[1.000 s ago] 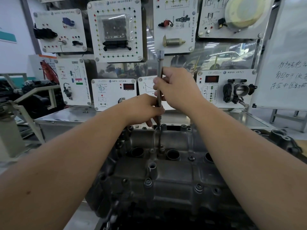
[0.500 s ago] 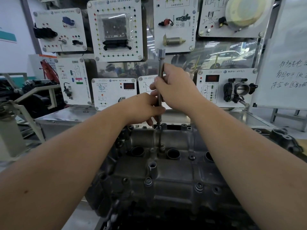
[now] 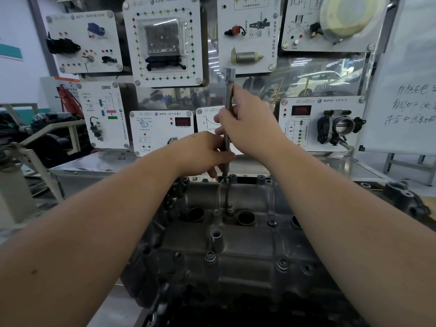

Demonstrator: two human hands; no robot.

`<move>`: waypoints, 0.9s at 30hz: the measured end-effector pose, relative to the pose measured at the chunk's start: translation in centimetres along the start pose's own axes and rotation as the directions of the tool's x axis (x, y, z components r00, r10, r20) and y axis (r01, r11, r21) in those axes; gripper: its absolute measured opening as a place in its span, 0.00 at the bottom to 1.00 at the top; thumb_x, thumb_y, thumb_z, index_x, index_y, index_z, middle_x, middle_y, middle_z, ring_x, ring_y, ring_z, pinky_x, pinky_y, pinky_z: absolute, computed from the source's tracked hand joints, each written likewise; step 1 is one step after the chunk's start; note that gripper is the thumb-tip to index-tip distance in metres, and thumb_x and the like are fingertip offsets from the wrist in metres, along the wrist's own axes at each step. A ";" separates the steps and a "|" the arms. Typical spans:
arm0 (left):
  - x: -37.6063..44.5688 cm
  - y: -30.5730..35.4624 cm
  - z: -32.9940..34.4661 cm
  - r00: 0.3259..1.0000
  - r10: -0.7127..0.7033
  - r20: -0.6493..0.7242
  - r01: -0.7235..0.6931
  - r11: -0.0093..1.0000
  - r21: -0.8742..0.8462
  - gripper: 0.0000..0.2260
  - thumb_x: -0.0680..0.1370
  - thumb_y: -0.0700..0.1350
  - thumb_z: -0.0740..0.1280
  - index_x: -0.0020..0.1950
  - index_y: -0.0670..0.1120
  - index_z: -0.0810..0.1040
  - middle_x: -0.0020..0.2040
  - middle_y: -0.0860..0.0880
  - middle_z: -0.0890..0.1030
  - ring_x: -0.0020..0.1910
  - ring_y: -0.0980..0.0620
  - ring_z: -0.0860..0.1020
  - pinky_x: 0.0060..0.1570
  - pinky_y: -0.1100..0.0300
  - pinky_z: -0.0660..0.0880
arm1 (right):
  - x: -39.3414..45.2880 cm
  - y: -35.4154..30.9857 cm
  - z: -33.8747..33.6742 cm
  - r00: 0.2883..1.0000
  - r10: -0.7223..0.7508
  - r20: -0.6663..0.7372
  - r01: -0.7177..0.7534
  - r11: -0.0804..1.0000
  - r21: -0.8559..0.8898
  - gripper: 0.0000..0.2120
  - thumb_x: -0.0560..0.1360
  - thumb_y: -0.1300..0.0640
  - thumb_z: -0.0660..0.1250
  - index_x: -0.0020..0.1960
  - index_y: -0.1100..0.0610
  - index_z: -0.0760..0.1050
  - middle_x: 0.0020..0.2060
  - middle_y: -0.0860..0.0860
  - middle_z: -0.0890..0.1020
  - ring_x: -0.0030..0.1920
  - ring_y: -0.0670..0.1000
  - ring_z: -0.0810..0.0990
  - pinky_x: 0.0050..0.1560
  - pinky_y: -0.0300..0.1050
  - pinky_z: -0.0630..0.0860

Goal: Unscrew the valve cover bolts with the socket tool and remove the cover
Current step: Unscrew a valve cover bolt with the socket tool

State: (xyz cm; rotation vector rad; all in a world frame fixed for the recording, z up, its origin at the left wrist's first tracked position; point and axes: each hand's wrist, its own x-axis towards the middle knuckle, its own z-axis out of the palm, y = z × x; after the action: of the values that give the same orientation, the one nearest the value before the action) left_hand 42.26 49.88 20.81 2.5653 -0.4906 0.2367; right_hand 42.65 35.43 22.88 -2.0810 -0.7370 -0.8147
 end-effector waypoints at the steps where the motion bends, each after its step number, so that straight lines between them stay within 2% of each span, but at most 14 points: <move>1: 0.0 -0.1 0.0 1.000 0.001 -0.007 -0.001 1.000 0.011 0.07 0.83 0.51 0.65 0.53 0.50 0.80 0.41 0.60 0.86 0.35 0.59 0.84 0.39 0.64 0.75 | -0.1 0.0 0.0 1.000 -0.012 -0.028 0.012 1.000 -0.002 0.09 0.81 0.55 0.64 0.60 0.54 0.74 0.42 0.48 0.84 0.40 0.45 0.85 0.45 0.49 0.83; 3: 0.1 -0.1 0.0 1.000 -0.001 -0.021 0.001 1.000 0.003 0.07 0.83 0.52 0.66 0.50 0.50 0.79 0.40 0.60 0.86 0.33 0.59 0.84 0.32 0.70 0.72 | -0.1 0.0 -0.1 0.999 -0.001 -0.053 0.001 1.000 0.014 0.09 0.80 0.53 0.67 0.59 0.52 0.77 0.39 0.47 0.83 0.41 0.47 0.85 0.46 0.50 0.82; 5: 0.1 -0.1 0.0 1.000 -0.006 -0.026 0.006 1.000 -0.001 0.07 0.83 0.52 0.66 0.48 0.52 0.79 0.40 0.61 0.85 0.33 0.59 0.84 0.31 0.72 0.71 | 0.0 0.0 -0.3 0.999 0.042 -0.005 -0.041 0.995 0.086 0.07 0.81 0.56 0.66 0.57 0.55 0.79 0.38 0.47 0.84 0.38 0.45 0.86 0.47 0.53 0.84; 8: 0.1 0.0 0.1 1.000 -0.021 -0.016 0.021 0.999 -0.048 0.06 0.83 0.50 0.65 0.52 0.51 0.80 0.42 0.58 0.86 0.36 0.54 0.85 0.43 0.62 0.76 | 0.1 -0.1 -0.4 0.997 0.058 0.054 -0.065 0.988 0.138 0.06 0.82 0.59 0.63 0.56 0.58 0.77 0.41 0.47 0.85 0.37 0.41 0.85 0.46 0.52 0.85; 9: 0.1 0.0 0.1 1.000 -0.023 -0.011 0.023 0.998 -0.059 0.06 0.83 0.48 0.65 0.53 0.49 0.80 0.42 0.58 0.87 0.36 0.54 0.85 0.44 0.61 0.75 | 0.0 -0.2 -0.4 0.997 0.052 0.052 -0.058 0.991 0.123 0.07 0.82 0.59 0.62 0.57 0.57 0.77 0.42 0.47 0.85 0.37 0.41 0.85 0.46 0.50 0.84; 11: 0.0 0.0 0.0 1.000 -0.016 -0.010 0.015 0.999 -0.041 0.07 0.83 0.48 0.65 0.54 0.47 0.81 0.42 0.59 0.86 0.35 0.55 0.85 0.39 0.65 0.74 | 0.0 -0.3 -0.3 0.998 0.036 0.044 -0.039 0.995 0.088 0.08 0.83 0.57 0.61 0.59 0.56 0.76 0.43 0.48 0.86 0.37 0.41 0.85 0.46 0.49 0.84; 14: -0.1 0.0 -0.1 1.000 -0.005 -0.025 0.005 1.000 -0.004 0.07 0.83 0.51 0.65 0.53 0.49 0.80 0.41 0.59 0.86 0.33 0.58 0.84 0.29 0.74 0.69 | -0.3 -0.3 -0.1 1.000 0.007 -0.006 -0.007 0.999 0.044 0.11 0.81 0.52 0.65 0.62 0.52 0.75 0.43 0.47 0.84 0.43 0.47 0.85 0.49 0.51 0.82; 17: 0.0 0.1 0.0 1.000 -0.008 -0.028 0.008 1.000 -0.001 0.08 0.83 0.53 0.66 0.52 0.49 0.80 0.40 0.56 0.86 0.34 0.58 0.84 0.34 0.68 0.73 | -0.3 -0.2 -0.2 0.999 0.009 -0.032 -0.007 0.999 0.050 0.10 0.82 0.53 0.65 0.62 0.53 0.77 0.41 0.47 0.84 0.41 0.46 0.85 0.49 0.51 0.83; 19: 0.0 0.2 0.0 0.999 -0.014 -0.029 0.013 1.000 -0.014 0.08 0.82 0.52 0.66 0.53 0.49 0.81 0.40 0.57 0.86 0.35 0.57 0.84 0.41 0.61 0.75 | -0.2 -0.1 -0.3 1.000 0.020 0.018 -0.021 0.995 0.094 0.09 0.83 0.57 0.62 0.61 0.57 0.76 0.42 0.48 0.85 0.38 0.41 0.85 0.46 0.50 0.84; 21: -0.1 0.2 0.0 0.999 -0.024 -0.021 0.023 0.999 -0.044 0.09 0.83 0.50 0.65 0.56 0.47 0.81 0.42 0.56 0.86 0.35 0.54 0.85 0.45 0.59 0.78 | -0.1 -0.1 -0.2 0.999 0.008 0.045 -0.011 0.997 0.076 0.09 0.83 0.58 0.60 0.61 0.58 0.73 0.45 0.50 0.85 0.38 0.40 0.85 0.46 0.50 0.84; 24: -0.2 0.2 0.0 1.000 -0.012 -0.020 0.012 1.000 -0.011 0.10 0.84 0.50 0.64 0.58 0.46 0.81 0.44 0.56 0.87 0.33 0.55 0.84 0.35 0.70 0.74 | -0.2 -0.1 0.0 0.999 -0.007 0.046 0.003 0.996 0.092 0.13 0.83 0.56 0.60 0.67 0.55 0.70 0.48 0.50 0.85 0.40 0.41 0.85 0.47 0.49 0.83; 27: -0.2 0.2 -0.1 0.999 -0.002 -0.038 0.003 0.999 0.032 0.09 0.83 0.51 0.65 0.55 0.47 0.81 0.40 0.58 0.86 0.32 0.56 0.84 0.32 0.71 0.72 | -0.2 -0.1 0.1 1.000 0.006 0.003 -0.006 0.997 0.074 0.16 0.81 0.50 0.66 0.68 0.50 0.73 0.48 0.47 0.85 0.48 0.48 0.85 0.53 0.51 0.81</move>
State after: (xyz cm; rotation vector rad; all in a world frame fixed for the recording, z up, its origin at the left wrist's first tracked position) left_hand 42.02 49.80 20.91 2.5875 -0.4728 0.2944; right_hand 42.44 35.50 22.74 -2.0182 -0.7515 -0.7697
